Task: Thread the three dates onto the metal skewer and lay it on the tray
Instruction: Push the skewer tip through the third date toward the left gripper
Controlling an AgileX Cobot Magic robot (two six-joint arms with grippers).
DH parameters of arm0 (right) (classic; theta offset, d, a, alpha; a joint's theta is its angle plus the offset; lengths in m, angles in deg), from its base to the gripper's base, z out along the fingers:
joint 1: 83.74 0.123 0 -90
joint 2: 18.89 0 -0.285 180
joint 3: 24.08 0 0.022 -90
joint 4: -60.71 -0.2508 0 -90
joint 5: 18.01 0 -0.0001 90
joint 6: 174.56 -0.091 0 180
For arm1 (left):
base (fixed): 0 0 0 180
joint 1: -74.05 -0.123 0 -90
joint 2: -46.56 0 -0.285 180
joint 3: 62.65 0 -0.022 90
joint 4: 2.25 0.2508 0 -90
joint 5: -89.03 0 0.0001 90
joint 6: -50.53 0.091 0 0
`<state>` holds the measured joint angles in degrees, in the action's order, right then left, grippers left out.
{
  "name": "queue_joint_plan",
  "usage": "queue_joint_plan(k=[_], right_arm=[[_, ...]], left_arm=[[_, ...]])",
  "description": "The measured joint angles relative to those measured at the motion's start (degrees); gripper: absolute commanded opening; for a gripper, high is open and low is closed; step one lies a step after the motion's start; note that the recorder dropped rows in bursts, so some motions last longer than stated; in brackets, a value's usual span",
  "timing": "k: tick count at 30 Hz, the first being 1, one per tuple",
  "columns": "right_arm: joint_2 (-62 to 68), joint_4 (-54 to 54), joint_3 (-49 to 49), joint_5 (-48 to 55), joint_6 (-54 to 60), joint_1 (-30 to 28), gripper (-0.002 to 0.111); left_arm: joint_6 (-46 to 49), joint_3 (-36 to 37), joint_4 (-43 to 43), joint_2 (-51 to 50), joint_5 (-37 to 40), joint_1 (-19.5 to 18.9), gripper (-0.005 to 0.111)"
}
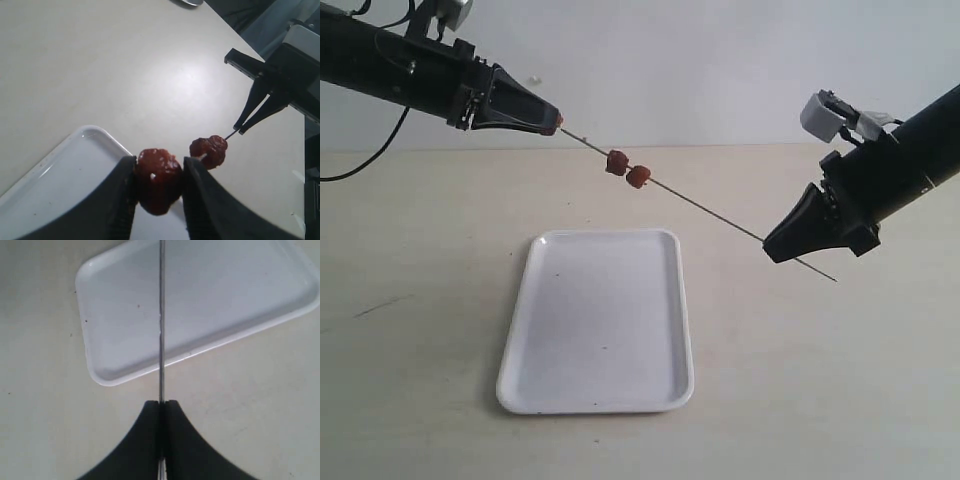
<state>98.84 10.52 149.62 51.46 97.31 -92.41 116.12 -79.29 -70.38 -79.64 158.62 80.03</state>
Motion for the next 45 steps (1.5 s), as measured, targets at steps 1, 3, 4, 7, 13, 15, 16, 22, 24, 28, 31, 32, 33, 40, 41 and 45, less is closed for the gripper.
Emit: queue_joint_plan(k=[1, 3, 4, 7, 13, 15, 16, 22, 24, 28, 31, 32, 33, 40, 41, 45], right_arm=[[0.0, 0.0, 0.0, 0.0, 0.0, 0.0, 0.0], [0.0, 0.2, 0.0, 0.0, 0.0, 0.0, 0.0], [0.0, 0.2, 0.0, 0.0, 0.0, 0.0, 0.0], [0.0, 0.3, 0.0, 0.0, 0.0, 0.0, 0.0], [0.0, 0.3, 0.0, 0.0, 0.0, 0.0, 0.0], [0.0, 0.3, 0.0, 0.0, 0.0, 0.0, 0.0], [0.0, 0.3, 0.0, 0.0, 0.0, 0.0, 0.0], [0.0, 0.3, 0.0, 0.0, 0.0, 0.0, 0.0], [0.0, 0.3, 0.0, 0.0, 0.0, 0.0, 0.0], [0.0, 1.3, 0.0, 0.0, 0.0, 0.0, 0.0], [0.0, 1.3, 0.0, 0.4, 0.9, 0.0, 0.0], [0.0, 1.0, 0.0, 0.4, 1.1, 0.0, 0.0], [0.1, 0.7, 0.0, 0.4, 1.4, 0.0, 0.0], [0.1, 0.3, 0.0, 0.3, 1.3, 0.0, 0.0], [0.1, 0.3, 0.0, 0.3, 1.3, 0.0, 0.0], [0.1, 0.8, 0.0, 0.3, 0.3, 0.0, 0.0]], left_arm=[[0.0, 0.0, 0.0, 0.0, 0.0, 0.0, 0.032], [0.0, 0.0, 0.0, 0.0, 0.0, 0.0, 0.032], [-0.1, 0.0, 0.0, 0.0, 0.0, 0.0, 0.032], [-0.9, 0.0, 0.0, 0.0, 0.0, 0.0, 0.032], [-1.7, 0.0, 0.1, 0.0, 0.0, 0.0, 0.032], [-2.3, 0.0, 0.5, 0.0, 0.0, 0.0, 0.032], [-2.7, 0.0, 0.5, 0.0, 0.0, 0.0, 0.032], [-4.2, 0.0, 0.6, 0.0, 0.0, 0.4, 0.032], [-4.2, 0.0, 1.0, 0.0, 0.0, 1.1, 0.032], [-4.3, 0.0, 2.4, 0.0, -0.5, 3.1, 0.032], [-4.3, 0.0, 3.4, 0.0, -0.6, 4.3, 0.032], [-4.3, 0.0, 3.5, 0.0, -0.6, 4.3, 0.032], [-4.3, 0.0, 3.5, 0.0, -0.6, 4.3, 0.032], [-4.3, 0.0, 3.5, 0.0, -0.6, 4.3, 0.032], [-4.3, 0.0, 3.5, 0.0, -0.6, 4.3, 0.032], [-4.3, 0.0, 3.5, 0.0, -0.6, 4.3, 0.032]])
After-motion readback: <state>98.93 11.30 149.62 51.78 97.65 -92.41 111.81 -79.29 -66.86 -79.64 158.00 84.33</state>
